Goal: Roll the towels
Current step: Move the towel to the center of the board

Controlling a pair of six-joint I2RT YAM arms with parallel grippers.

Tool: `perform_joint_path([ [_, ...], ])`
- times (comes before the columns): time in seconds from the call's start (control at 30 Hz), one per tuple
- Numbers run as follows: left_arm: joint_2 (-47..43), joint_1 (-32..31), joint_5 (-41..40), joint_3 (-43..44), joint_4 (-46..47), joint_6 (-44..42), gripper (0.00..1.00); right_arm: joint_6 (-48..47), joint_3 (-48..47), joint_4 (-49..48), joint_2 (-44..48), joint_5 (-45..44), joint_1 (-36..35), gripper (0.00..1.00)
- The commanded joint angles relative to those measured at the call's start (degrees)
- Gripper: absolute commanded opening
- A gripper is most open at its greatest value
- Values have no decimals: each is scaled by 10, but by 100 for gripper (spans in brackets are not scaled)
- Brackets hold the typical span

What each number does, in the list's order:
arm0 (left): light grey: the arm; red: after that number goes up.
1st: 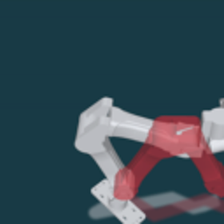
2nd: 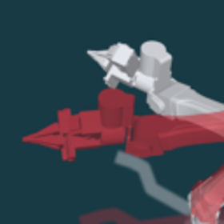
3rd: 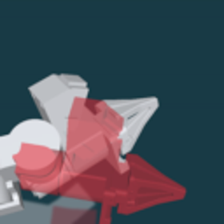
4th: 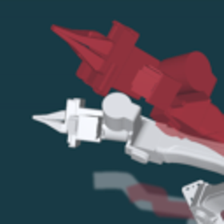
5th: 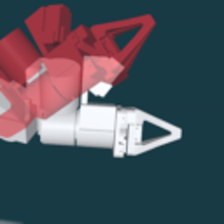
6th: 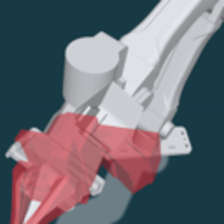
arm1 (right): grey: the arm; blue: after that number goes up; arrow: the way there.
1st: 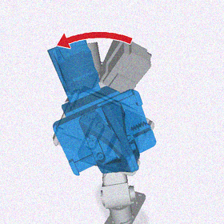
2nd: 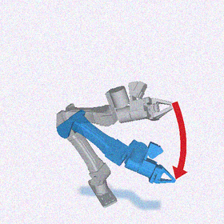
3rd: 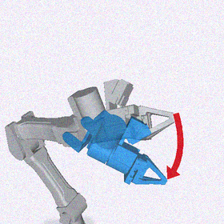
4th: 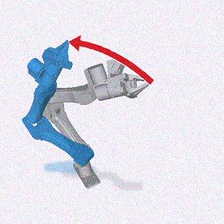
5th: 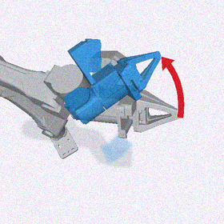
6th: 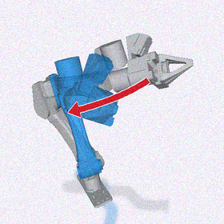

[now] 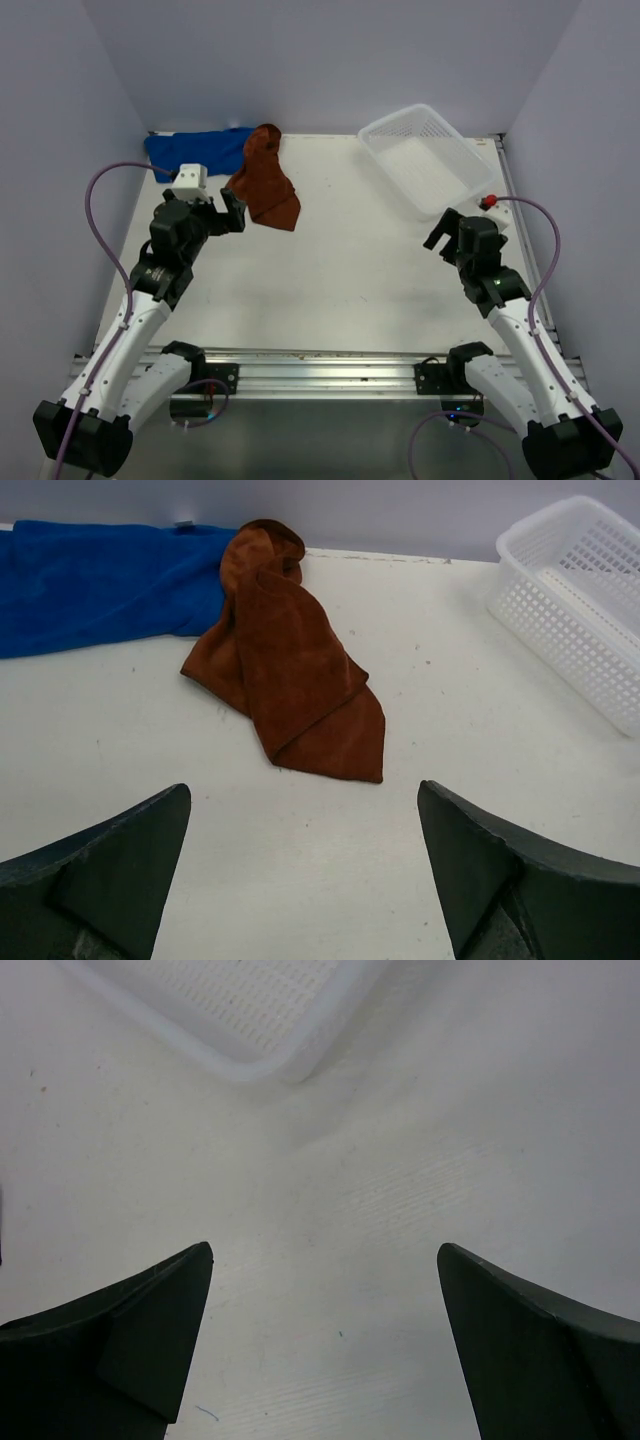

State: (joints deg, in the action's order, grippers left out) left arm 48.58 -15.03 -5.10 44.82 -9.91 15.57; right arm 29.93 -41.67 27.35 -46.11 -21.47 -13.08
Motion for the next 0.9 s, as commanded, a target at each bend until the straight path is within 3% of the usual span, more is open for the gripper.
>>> perform_joint_path([
  [0.0, -1, -1, -4, 28, 6, -12, 100, 113, 17, -38, -14, 12, 1, 99],
  [0.17, 5, -1, -4, 29, 3, -7, 100, 22, 3, -3, -30, -49, 2, 99],
  [0.47, 60, -1, -5, 56, 7, 22, 100, -26, 43, -71, 12, 51, 1, 99],
  [0.53, 98, -1, 11, 72, 15, 37, 100, -31, 46, -77, 18, 78, 1, 99],
  [0.67, 217, -1, 30, 161, -3, 46, 98, -35, 88, -199, 44, 285, 2, 99],
  [0.77, 333, -1, 12, 218, -17, 46, 97, -36, 94, -199, 37, 311, 1, 99],
  [0.87, 389, -1, -21, 251, -14, 41, 97, -39, 82, -171, 28, 298, 1, 99],
])
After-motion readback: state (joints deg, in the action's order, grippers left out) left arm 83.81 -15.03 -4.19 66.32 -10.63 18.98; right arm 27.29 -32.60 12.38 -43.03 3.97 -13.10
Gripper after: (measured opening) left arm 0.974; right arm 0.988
